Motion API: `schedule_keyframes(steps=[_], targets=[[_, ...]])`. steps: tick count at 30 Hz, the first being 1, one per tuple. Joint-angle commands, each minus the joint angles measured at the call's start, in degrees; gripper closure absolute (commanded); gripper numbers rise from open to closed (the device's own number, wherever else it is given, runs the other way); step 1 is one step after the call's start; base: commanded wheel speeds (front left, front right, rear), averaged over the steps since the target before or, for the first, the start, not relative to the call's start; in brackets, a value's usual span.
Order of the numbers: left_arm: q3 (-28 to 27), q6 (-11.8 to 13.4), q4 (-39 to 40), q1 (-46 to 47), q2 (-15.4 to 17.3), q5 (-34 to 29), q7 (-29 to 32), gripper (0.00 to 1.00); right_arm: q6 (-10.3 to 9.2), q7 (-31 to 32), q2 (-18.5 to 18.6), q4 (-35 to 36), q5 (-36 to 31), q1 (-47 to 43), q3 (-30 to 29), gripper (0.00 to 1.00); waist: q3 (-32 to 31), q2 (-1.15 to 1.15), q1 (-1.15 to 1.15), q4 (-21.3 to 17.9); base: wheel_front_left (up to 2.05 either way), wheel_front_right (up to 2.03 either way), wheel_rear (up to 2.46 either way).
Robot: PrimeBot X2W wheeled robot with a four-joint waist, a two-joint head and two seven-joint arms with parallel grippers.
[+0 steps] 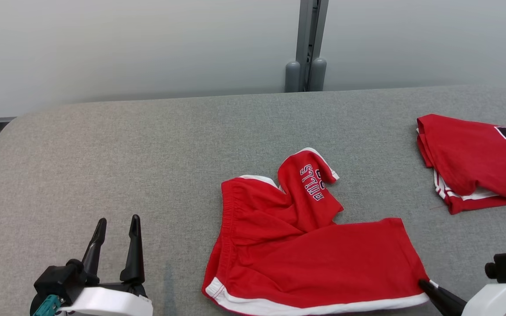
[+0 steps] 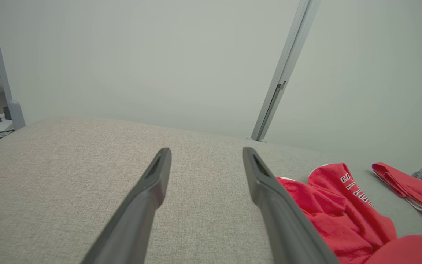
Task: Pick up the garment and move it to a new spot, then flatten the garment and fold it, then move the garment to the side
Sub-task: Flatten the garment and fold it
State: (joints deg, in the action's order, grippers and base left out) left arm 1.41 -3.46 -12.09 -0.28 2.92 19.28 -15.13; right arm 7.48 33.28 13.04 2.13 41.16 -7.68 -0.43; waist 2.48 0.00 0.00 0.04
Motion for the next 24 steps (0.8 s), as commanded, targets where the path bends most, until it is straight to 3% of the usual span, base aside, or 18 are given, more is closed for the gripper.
schedule_keyframes(steps=[1, 2, 3, 7, 13, 18, 24], targets=[[0.0, 0.1, 0.0, 0.8, 0.2, 0.0, 0.0, 0.00, 0.03, 0.5, -0.8, 0.3, -0.9, -0.6, -0.4, 0.98, 0.3, 0.00, 0.00, -0.1, 0.00, 0.00, 0.00], [-0.1, 0.1, -0.1, 0.9, 0.2, 0.0, 0.0, 0.00, 0.02, 1.0, -1.5, 0.2, -1.9, -1.1, -1.0, 0.76, 0.4, 0.00, 0.00, -0.2, 0.00, 0.00, 0.00], [-0.1, 0.1, -0.1, 1.0, 0.2, 0.1, 0.0, 0.00, 0.03, 1.3, -2.3, 0.0, -2.5, -1.3, -1.4, 0.00, 0.5, 0.00, 0.00, -0.2, 0.00, 0.00, 0.00], [-0.2, -0.2, -0.4, 1.4, 0.2, -0.2, 0.0, 0.00, 0.03, 2.0, -4.6, 0.0, -5.0, -0.9, -2.5, 0.00, 0.5, 0.00, 0.00, -0.4, 0.00, 0.00, 0.00], [-0.7, 0.0, 0.3, 1.4, 0.9, -1.0, 0.0, 0.00, 0.02, -0.7, -5.0, 3.6, -8.0, 1.6, -6.3, 0.00, 0.0, 0.00, 0.00, -0.3, 0.00, 0.00, 0.00], [-2.4, 0.9, 3.7, 1.8, 1.2, -1.2, 0.0, 0.00, 0.02, -9.4, -6.6, 7.8, -10.4, 6.1, -9.7, 0.00, -0.6, 0.00, 0.00, -0.2, 0.00, 0.00, 0.00], [-4.0, 1.7, 7.8, 2.3, 1.0, -0.2, 0.0, 0.00, 0.03, -21.2, -8.1, 7.9, -13.2, 10.3, -7.6, 0.00, -1.3, 0.00, 0.00, 0.3, 0.00, 0.00, 0.00]])
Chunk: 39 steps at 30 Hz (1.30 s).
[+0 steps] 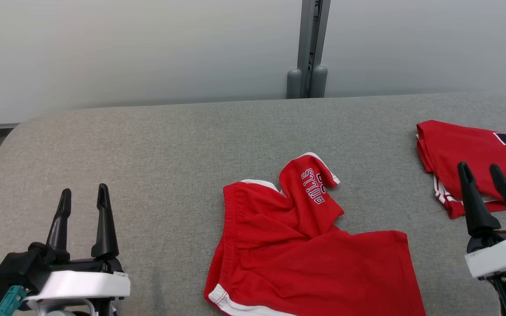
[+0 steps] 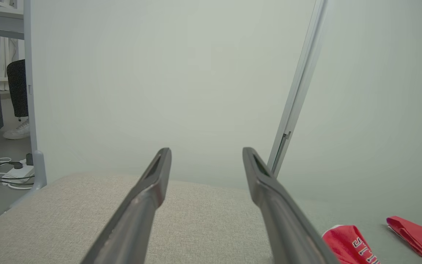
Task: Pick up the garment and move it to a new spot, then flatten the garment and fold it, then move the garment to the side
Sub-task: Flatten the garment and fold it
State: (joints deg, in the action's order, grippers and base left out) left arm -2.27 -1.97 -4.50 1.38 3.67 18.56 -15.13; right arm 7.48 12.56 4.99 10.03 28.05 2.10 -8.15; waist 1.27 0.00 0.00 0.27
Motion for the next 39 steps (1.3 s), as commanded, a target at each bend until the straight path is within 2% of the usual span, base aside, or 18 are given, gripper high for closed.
schedule_keyframes(steps=[1, 7, 10, 15, 21, 39], targets=[[-0.5, 0.5, 0.5, 0.7, 0.2, 0.7, 0.0, 0.00, 0.03, -2.6, -0.1, -0.1, -0.4, 1.1, 0.8, 0.00, -0.2, 0.00, 0.00, 0.1, 0.00, 0.00, 0.00], [0.5, 1.0, 0.9, -0.4, 0.7, -0.4, 0.5, 0.00, 0.03, -15.6, 3.8, -2.1, -2.8, 1.8, 7.4, 0.00, -0.9, 0.00, 0.00, 0.1, 0.00, 0.00, 0.00], [1.1, 0.8, 0.2, -2.1, 0.4, 0.1, 0.4, 0.00, 0.01, -21.2, 5.9, -5.5, -2.7, -0.1, 10.3, 0.00, -1.2, 0.00, 0.00, 0.1, 0.00, 0.00, 0.00], [2.4, 0.3, -1.0, -3.7, 0.0, 0.7, 0.0, 0.00, 0.02, -26.1, 7.5, -10.6, -2.5, -1.6, 12.8, 0.00, -1.3, 0.00, 0.00, 0.4, 0.00, 0.00, 0.00], [2.9, -0.1, -2.6, -4.6, -0.3, -0.3, 0.0, 0.00, 0.02, -27.8, 7.8, -15.1, -2.6, -2.1, 14.0, 0.00, -1.3, 0.00, 0.00, 0.6, 0.00, 0.00, 0.00], [1.8, -0.8, -3.0, -3.4, -0.7, -2.4, 0.0, 0.00, 0.02, -27.9, 6.4, -13.8, -4.2, -1.0, 11.6, 0.00, -1.7, 0.00, 0.00, 0.3, 0.00, 0.00, 0.00]])
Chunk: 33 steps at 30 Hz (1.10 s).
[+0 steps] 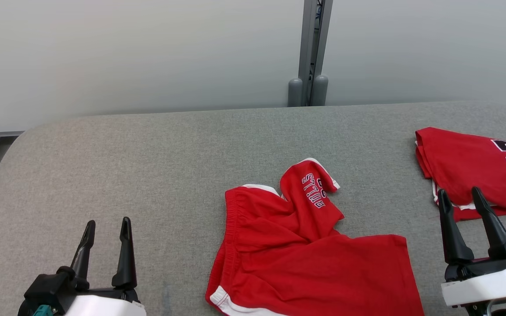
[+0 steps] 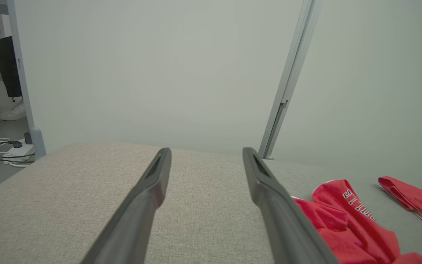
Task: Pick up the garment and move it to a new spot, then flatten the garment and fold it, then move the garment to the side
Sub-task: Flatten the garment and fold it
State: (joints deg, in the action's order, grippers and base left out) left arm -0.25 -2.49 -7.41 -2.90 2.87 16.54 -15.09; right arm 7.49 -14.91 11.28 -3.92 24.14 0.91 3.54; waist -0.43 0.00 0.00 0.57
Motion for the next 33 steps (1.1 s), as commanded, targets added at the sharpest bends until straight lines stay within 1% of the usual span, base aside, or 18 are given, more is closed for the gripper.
schedule_keyframes(steps=[1, 15, 18, 20, 22, 25, 29, 31, 33], targets=[[-0.2, -0.3, -0.1, 0.9, 0.1, -0.4, -0.1, 0.00, 0.01, -0.4, 0.0, 0.1, -0.3, 0.1, -0.1, 0.00, 0.0, 0.00, 0.00, -0.1, 0.00, 0.00, 0.00], [0.0, -0.5, -0.7, 1.2, 0.1, 0.0, -0.1, 0.00, 0.01, -0.4, 0.0, -0.4, -0.2, 0.3, -0.5, 0.00, 0.0, 0.00, 0.00, -0.4, 0.00, 0.00, 0.00], [0.8, -1.1, -1.6, 1.0, 0.1, 1.1, -0.1, 0.00, 0.01, -0.4, 1.1, -0.5, 0.6, 0.0, -1.0, 0.00, -0.1, 0.00, 0.00, -0.4, 0.00, 0.00, 0.00], [1.9, -1.9, -1.9, 0.9, 0.4, 1.3, 0.6, 0.00, 0.01, 0.1, 2.5, -1.7, 2.5, -0.9, -0.6, 0.00, -0.2, 0.00, 0.00, -0.5, 0.00, 0.00, 0.00], [3.4, -3.0, -1.3, 0.7, 1.3, 2.1, 2.6, 0.00, 0.02, 3.4, 4.4, -2.1, 5.5, -1.4, 0.3, 0.00, -0.4, 0.00, 0.00, -0.6, 0.00, 0.00, 0.00], [5.0, -3.8, 1.6, -0.6, 3.0, 3.2, 6.7, 0.00, 0.01, 10.0, 8.5, -1.3, 9.9, -2.7, 0.5, 0.00, -0.4, 0.00, 0.00, -0.9, 0.00, 0.00, 0.00], [8.0, -4.4, 5.9, -3.3, 5.9, 5.8, 16.2, 0.00, 0.01, 20.3, 12.3, 0.5, 13.9, -5.8, -0.1, 0.00, -0.3, 0.00, 0.00, -1.3, 0.00, 0.00, 0.00], [10.3, -4.7, 8.3, -4.6, 7.1, 7.3, 21.4, 0.00, 0.02, 25.3, 12.9, 1.2, 15.3, -7.4, -0.3, 0.00, -0.1, 0.00, 0.00, -1.6, 0.00, 0.00, 0.00], [11.9, -4.8, 10.8, -5.4, 7.9, 9.0, 25.0, 0.00, 0.01, 29.2, 13.2, 1.8, 15.7, -8.9, -0.1, 0.00, 0.2, 0.00, 0.00, -1.7, 0.00, 0.00, 0.00]])
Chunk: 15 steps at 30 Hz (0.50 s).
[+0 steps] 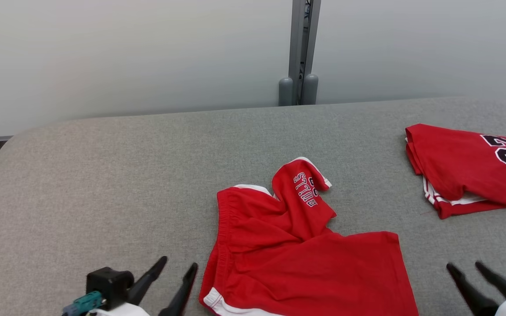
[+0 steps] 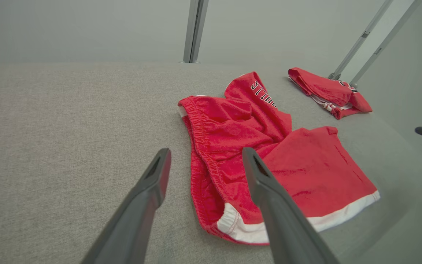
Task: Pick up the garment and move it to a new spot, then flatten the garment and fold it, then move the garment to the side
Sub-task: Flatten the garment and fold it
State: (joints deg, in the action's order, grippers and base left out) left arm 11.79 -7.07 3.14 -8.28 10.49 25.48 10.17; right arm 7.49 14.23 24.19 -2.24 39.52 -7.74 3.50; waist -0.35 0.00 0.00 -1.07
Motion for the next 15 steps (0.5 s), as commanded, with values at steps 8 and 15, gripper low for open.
schedule_keyframes(steps=[8, 15], targets=[[5.5, -0.4, 2.9, 0.7, 3.3, 2.8, 9.1, 0.00, 0.01, 12.1, -4.2, -1.7, 2.3, -2.9, 3.2, 0.00, 3.4, 0.00, 0.00, -0.7, 0.00, 0.00, 0.00], [8.9, -0.5, 0.3, 2.9, 4.7, 3.9, 12.2, 0.00, 0.01, 14.9, -6.1, -4.7, 1.3, -1.2, 4.4, 0.00, 5.3, 0.00, 0.00, -0.9, 0.00, 0.00, 0.00]])
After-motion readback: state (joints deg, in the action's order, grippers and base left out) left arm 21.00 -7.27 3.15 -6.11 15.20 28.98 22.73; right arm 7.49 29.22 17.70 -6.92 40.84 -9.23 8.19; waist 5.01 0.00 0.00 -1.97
